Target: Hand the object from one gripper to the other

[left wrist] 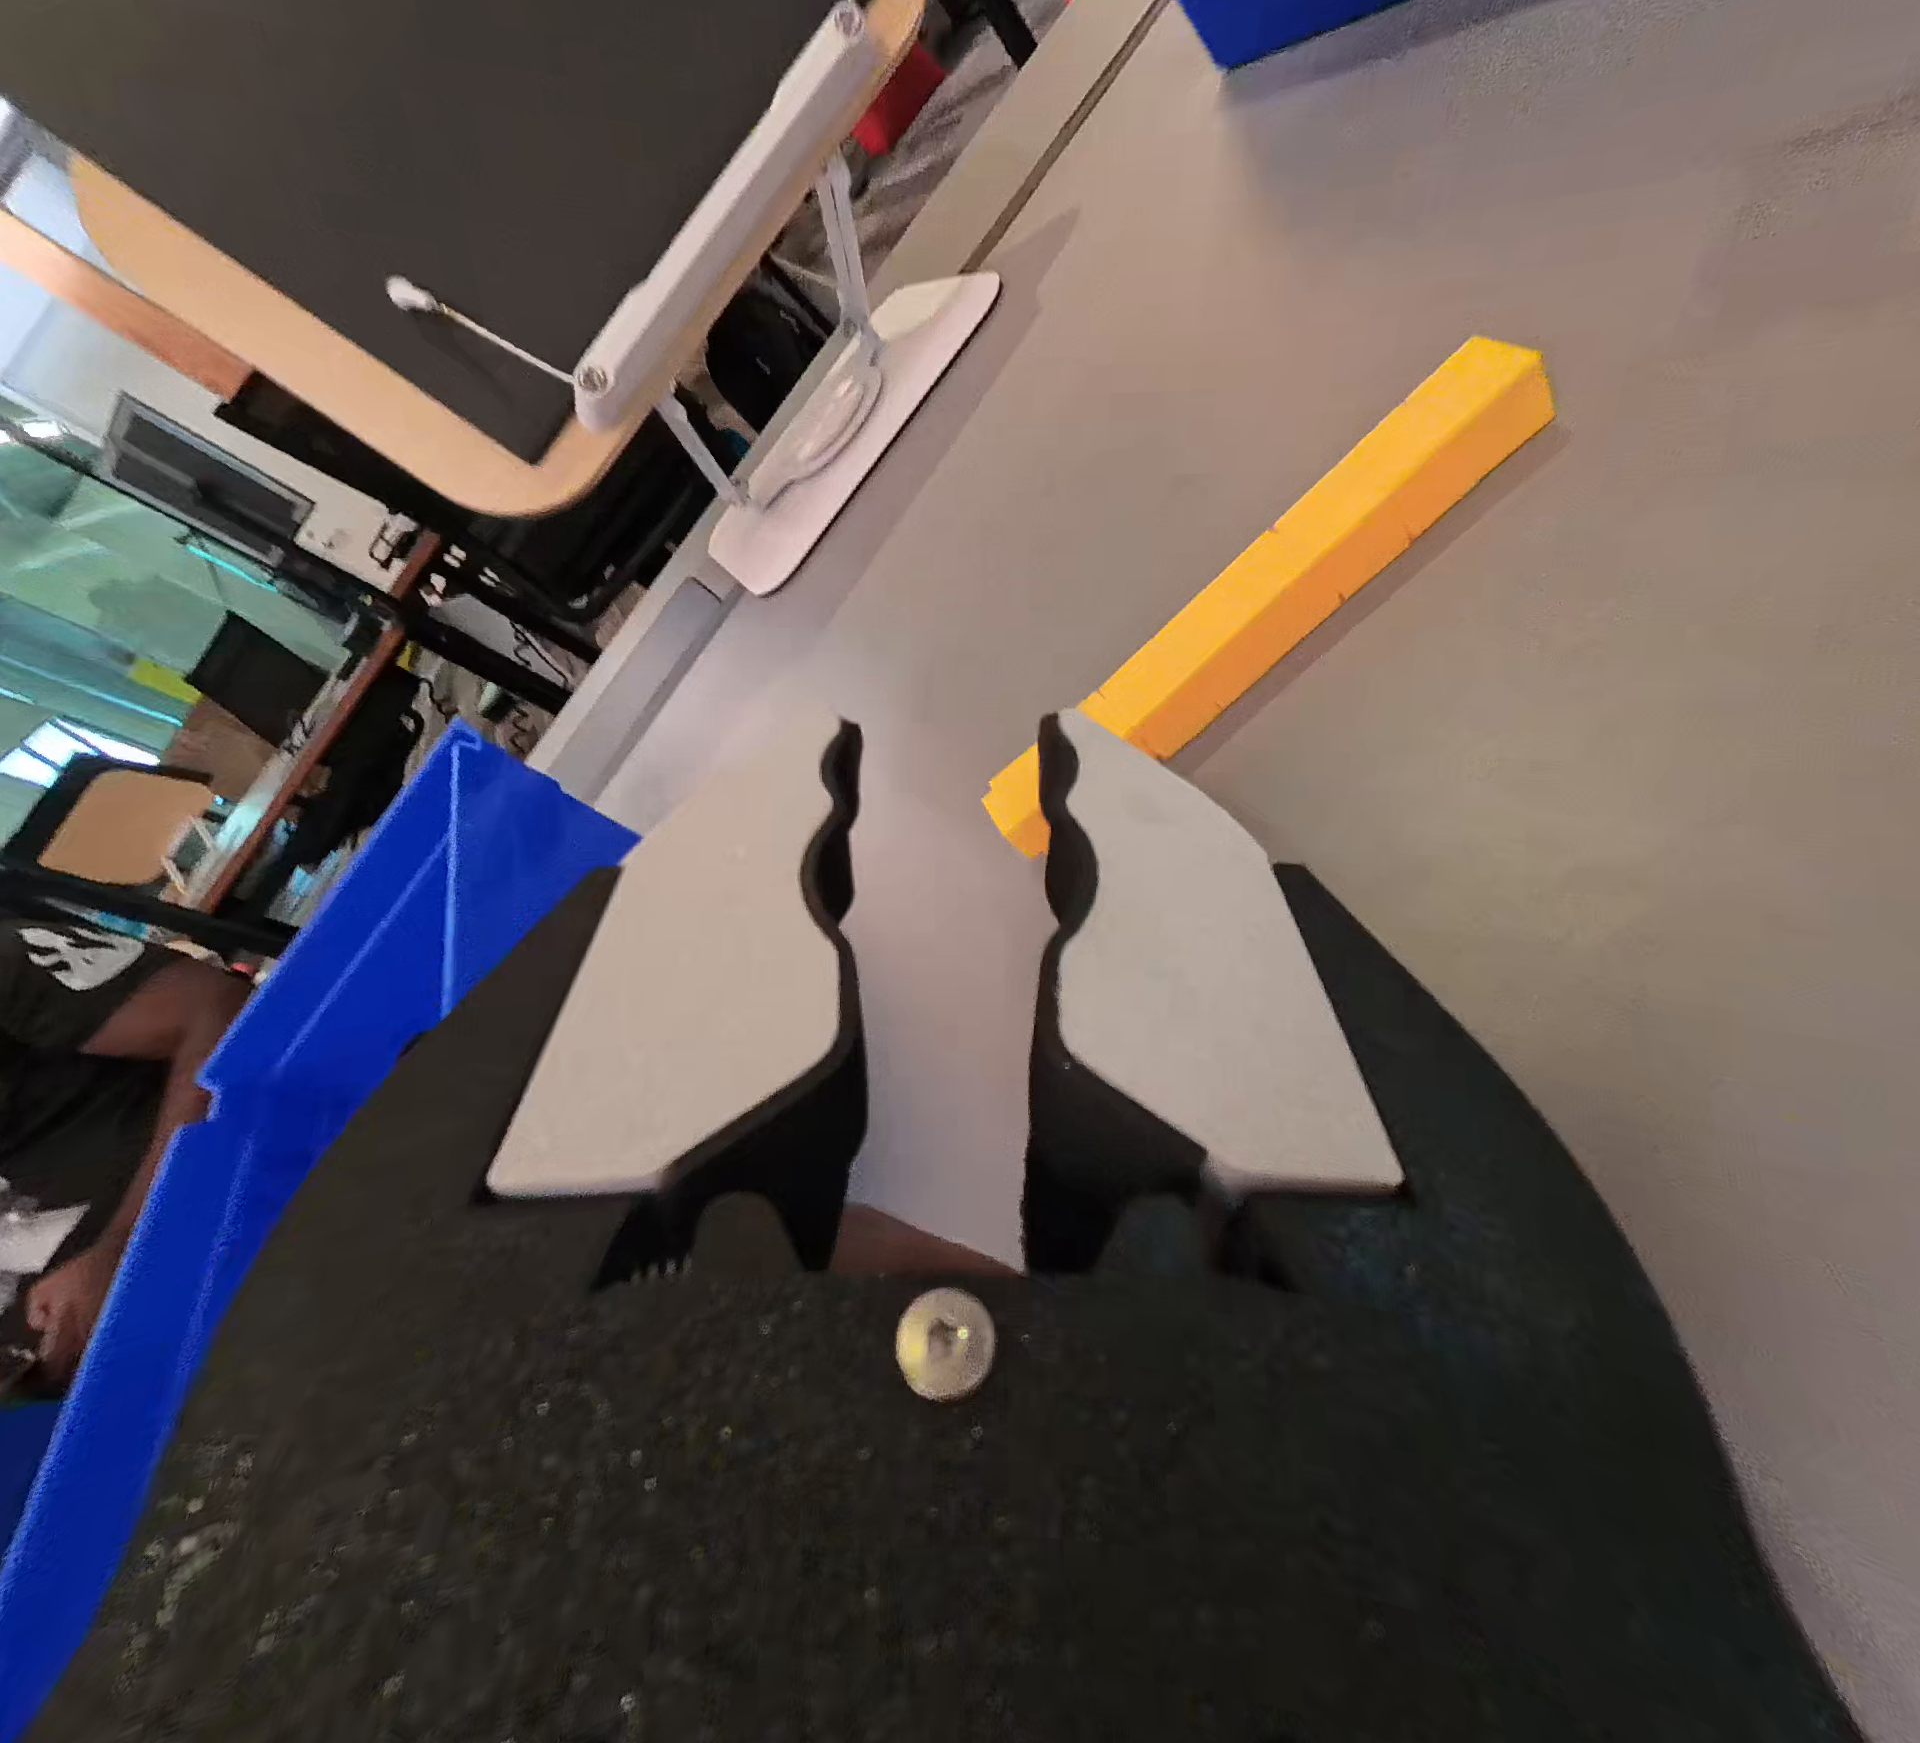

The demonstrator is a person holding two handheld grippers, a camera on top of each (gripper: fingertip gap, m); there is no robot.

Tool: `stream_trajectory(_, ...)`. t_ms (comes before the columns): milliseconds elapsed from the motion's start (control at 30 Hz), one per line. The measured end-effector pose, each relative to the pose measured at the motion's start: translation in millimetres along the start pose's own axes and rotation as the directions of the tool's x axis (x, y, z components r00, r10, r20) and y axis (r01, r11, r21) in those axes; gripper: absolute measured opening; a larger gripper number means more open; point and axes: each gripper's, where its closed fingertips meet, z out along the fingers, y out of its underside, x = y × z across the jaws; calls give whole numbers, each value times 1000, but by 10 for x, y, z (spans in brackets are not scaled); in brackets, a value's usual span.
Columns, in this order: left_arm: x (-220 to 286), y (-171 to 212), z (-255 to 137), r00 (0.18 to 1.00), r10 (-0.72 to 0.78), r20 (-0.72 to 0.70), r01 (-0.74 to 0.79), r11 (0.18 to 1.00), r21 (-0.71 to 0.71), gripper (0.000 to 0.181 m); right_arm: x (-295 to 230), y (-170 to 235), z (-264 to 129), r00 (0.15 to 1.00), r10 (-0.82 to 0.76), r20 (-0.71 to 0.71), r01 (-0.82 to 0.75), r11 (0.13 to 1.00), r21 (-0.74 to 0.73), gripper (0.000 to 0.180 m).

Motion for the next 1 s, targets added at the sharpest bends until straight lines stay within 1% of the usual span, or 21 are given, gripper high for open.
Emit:
stream_trajectory(33,7,33,11,1000,-18,-8,18,1000,-10,32,300,267,-160,996,-7,-85,-1,996,-91,49)
stream_trajectory(100,29,61,20,997,-71,-31,71,997,-14,28,691,907,-400,988,33,-152,-76,955,-287,49)
stream_trajectory(200,53,67,15,986,-151,-67,150,989,-13,25,963,1821,-544,973,132,-189,-215,815,-538,49)
stream_trajectory(267,34,81,0,979,-194,-68,193,981,-17,25,1035,2196,-534,967,161,-196,-251,731,-635,49)
stream_trajectory(400,-15,66,-45,953,-292,-82,292,956,-11,27,1022,2380,-282,968,203,-145,-248,723,-645,49)
stream_trajectory(467,-8,79,-40,939,-331,-99,331,944,-14,27,1019,2486,-204,975,173,-140,-222,698,-681,49)
stream_trajectory(533,23,133,-17,936,-334,-110,332,943,-35,27,993,2555,-114,979,160,-126,-202,683,-702,49)
stream_trajectory(667,73,213,18,957,-271,-101,266,962,-66,27,1036,2513,5,984,115,-136,-177,714,-678,50)
stream_trajectory(767,108,195,24,954,-276,-114,271,961,-65,27,1133,2524,49,984,63,-168,-160,737,-657,50)
stream_trajectory(867,113,192,20,955,-272,-115,266,962,-62,27,1147,2510,68,984,61,-167,-153,767,-623,50)
stream_trajectory(900,109,198,20,956,-270,-113,264,962,-63,27,1136,2485,61,984,79,-160,-162,776,-610,53)
stream_trajectory(933,105,203,20,956,-271,-112,265,962,-65,27,1127,2434,45,982,107,-154,-178,790,-587,59)
stream_trajectory(1000,95,209,21,954,-278,-111,272,960,-65,27,1170,2258,-52,974,152,-171,-220,825,-521,69)
